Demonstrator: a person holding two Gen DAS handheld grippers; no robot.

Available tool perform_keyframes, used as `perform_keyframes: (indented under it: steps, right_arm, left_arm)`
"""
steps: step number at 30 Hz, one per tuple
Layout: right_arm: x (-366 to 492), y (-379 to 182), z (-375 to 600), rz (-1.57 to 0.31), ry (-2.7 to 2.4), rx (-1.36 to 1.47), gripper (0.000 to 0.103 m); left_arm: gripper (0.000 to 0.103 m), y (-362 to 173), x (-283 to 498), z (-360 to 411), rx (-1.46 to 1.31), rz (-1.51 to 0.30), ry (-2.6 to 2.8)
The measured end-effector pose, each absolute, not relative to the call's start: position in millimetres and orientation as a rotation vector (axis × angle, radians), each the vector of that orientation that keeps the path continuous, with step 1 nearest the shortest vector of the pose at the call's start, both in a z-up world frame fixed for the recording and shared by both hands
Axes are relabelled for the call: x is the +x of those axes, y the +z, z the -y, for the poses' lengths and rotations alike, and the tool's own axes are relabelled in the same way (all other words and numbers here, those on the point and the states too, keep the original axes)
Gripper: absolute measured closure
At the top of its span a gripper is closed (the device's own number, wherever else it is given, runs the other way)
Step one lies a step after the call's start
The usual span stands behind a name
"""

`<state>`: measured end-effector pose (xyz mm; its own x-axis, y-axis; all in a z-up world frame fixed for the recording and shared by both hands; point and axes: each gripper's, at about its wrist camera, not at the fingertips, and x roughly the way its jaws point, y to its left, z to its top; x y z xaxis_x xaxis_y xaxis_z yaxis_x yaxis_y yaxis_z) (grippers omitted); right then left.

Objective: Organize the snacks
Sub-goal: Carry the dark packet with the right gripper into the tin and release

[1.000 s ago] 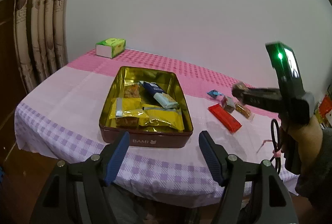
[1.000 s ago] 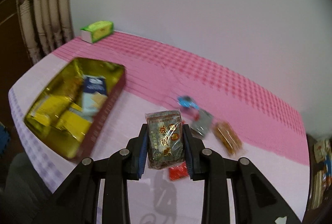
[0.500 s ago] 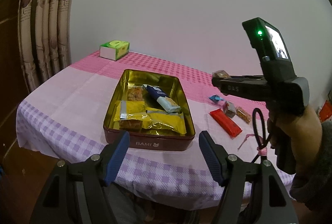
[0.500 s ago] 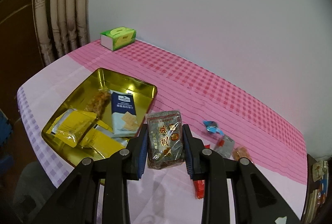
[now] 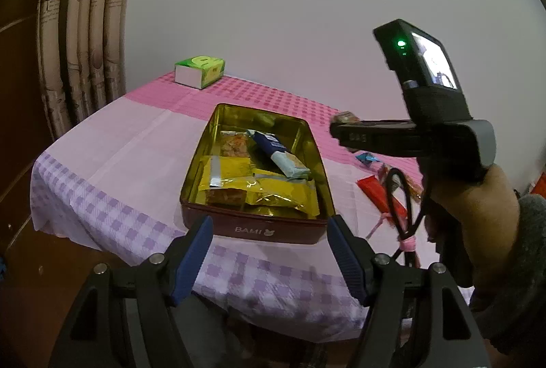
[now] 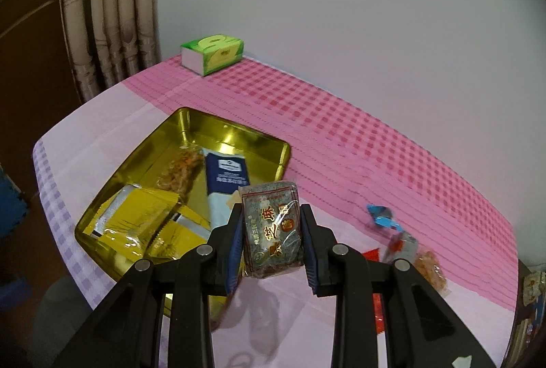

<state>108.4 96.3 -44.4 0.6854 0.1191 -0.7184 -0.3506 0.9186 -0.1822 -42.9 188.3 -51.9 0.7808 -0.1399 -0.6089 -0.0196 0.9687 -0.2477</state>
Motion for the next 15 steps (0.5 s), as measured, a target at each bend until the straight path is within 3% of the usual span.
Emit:
perform_keyframes:
  steps: [15]
  right_arm:
    - [109.2,-85.6,-141.9,-0.854,0.377,-0.367,0.075]
  left_arm:
    - [0.032,-61.2,-37.2,-197.5,-0.285,-0.717,-0.039]
